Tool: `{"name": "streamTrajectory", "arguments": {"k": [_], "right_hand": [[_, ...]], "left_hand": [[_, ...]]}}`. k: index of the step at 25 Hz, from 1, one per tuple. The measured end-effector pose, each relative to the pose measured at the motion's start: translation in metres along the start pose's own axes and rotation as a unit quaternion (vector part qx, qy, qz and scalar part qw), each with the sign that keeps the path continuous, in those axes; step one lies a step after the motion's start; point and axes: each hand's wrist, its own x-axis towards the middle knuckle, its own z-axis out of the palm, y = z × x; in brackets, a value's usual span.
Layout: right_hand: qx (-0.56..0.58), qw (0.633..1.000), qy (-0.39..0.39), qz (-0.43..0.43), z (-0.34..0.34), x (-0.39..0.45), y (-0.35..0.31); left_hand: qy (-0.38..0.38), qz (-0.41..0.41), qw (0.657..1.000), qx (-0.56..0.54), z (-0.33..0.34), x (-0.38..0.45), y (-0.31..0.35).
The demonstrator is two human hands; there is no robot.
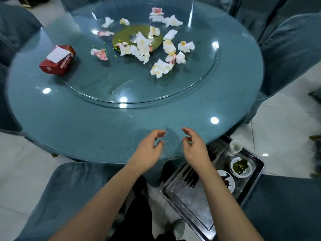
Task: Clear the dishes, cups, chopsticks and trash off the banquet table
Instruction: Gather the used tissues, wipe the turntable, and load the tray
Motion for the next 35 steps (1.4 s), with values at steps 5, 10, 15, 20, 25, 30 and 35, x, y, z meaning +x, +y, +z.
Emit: {"name": "streamTrajectory", "arguments": {"k": [5, 10, 15, 20, 25, 30, 35], "right_hand": [[-0.01, 1.0, -0.003, -0.007, 0.029, 0.042, -0.035], [-0.02, 1.0, -0.01, -0.011, 0.071, 0.081, -0.069], [-0.029, 0.999, -0.026, -0.006, 0.116, 0.11, -0.1], [-0.023, 0.999, -0.029, 0.006, 0.144, 0.133, -0.117], [-0.022, 0.999, -0.034, 0.007, 0.155, 0.15, -0.116], [-0.017, 0.999, -0.046, 0.018, 0.167, 0.167, -0.11], [-0.016, 0.998, -0.055, 0.032, 0.171, 0.198, -0.106]], "left_hand": [[0.016, 0.002, 1.0, -0.009, -0.047, 0.038, -0.007], [0.025, -0.002, 1.0, -0.015, -0.1, 0.07, -0.024], [0.029, -0.006, 1.0, -0.005, -0.148, 0.094, -0.048], [0.026, -0.018, 0.999, -0.01, -0.178, 0.112, -0.067], [0.023, -0.03, 0.999, 0.001, -0.188, 0.12, -0.077], [0.007, -0.051, 0.998, 0.022, -0.192, 0.13, -0.087], [0.01, -0.065, 0.997, 0.037, -0.193, 0.159, -0.087]]}}
